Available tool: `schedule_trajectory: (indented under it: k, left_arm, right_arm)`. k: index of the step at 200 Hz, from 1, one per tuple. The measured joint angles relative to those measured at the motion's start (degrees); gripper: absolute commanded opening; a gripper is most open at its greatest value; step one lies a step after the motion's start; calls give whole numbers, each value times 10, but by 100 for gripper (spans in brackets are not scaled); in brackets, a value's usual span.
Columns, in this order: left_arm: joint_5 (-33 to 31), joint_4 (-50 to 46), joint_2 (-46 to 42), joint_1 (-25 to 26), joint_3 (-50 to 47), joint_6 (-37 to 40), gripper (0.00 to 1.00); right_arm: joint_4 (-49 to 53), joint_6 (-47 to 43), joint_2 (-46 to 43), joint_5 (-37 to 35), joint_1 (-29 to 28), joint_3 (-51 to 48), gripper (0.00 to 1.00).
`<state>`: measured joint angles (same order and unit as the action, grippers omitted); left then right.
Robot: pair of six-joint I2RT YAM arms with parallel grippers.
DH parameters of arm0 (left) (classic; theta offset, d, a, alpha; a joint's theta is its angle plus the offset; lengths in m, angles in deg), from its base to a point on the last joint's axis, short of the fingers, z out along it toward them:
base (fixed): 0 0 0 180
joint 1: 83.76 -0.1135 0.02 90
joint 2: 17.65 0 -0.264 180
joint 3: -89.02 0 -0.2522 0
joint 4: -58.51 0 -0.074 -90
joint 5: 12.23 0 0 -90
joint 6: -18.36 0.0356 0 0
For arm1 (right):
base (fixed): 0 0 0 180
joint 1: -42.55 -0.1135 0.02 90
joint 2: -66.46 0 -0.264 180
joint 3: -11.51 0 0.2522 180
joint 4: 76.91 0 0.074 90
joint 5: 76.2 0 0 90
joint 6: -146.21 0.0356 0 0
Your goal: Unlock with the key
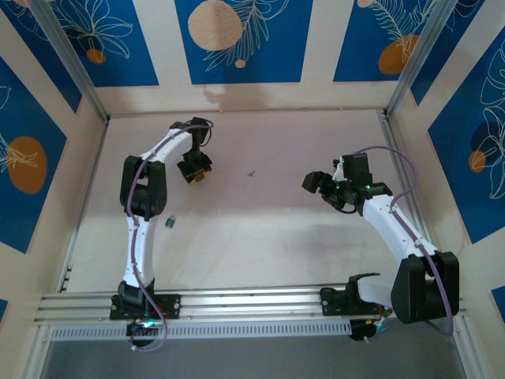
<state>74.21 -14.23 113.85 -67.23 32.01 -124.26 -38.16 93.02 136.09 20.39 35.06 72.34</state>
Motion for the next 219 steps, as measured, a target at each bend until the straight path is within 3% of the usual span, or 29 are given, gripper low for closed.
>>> schedule_trajectory:
  k: [134, 219]
  left_arm:
    - [-16, 46, -21, 1, -51, 26, 40]
    - [-25, 61, -47, 1, -92, 50, 31]
  right_arm:
    - [0, 0, 0, 0, 0, 0, 82]
    - [-1, 0, 0, 0, 0, 0, 82]
